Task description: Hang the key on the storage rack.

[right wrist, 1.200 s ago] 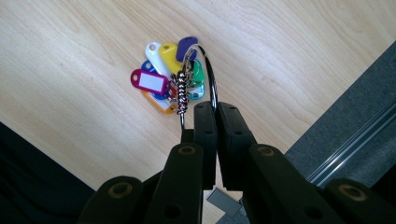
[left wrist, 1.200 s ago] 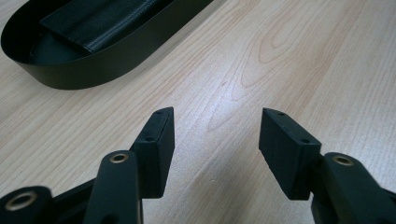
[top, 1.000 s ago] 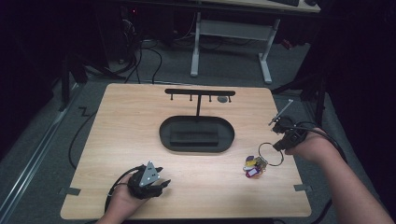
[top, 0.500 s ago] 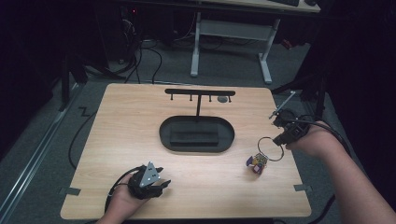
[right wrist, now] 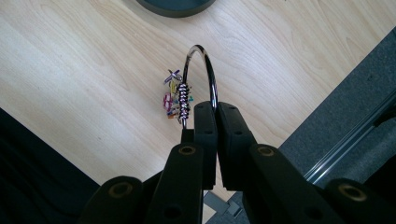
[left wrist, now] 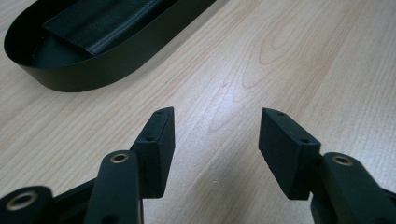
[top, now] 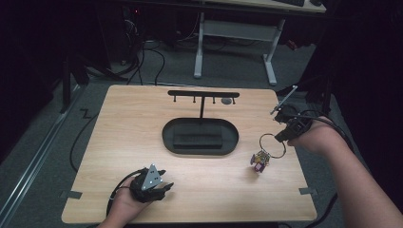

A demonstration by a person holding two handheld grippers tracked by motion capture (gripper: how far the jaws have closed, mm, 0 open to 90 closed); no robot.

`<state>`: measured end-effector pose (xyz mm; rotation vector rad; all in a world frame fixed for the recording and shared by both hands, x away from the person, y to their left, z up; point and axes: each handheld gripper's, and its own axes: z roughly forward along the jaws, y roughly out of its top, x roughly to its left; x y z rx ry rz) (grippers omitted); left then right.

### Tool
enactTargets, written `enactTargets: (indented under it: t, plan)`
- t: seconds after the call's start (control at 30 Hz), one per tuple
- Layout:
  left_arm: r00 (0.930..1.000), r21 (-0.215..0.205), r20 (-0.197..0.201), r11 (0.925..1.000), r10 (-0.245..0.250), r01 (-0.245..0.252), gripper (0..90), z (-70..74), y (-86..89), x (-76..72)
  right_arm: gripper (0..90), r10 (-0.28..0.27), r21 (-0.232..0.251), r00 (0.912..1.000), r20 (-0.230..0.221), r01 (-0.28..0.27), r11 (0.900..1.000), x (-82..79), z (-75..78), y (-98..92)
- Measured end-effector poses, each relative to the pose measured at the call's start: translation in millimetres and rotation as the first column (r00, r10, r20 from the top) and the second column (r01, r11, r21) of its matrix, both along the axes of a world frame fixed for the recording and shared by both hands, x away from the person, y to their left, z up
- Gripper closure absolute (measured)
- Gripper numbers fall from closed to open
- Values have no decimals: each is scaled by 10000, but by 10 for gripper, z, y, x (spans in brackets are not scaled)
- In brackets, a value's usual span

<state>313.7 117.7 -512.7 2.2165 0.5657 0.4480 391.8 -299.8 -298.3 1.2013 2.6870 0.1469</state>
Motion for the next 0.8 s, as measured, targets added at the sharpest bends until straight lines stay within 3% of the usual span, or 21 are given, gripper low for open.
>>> enactTargets:
  t: [0.57,0.8]
  plan:
    - [9996,-117,280,9999,40,-37,466,27,44,-30,876,77,181,9999,108,-79,9998,192,40,182]
    - [9981,-52,306,9986,533,-532,471,24,172,-76,877,229,375,9991,345,-242,9990,345,111,251]
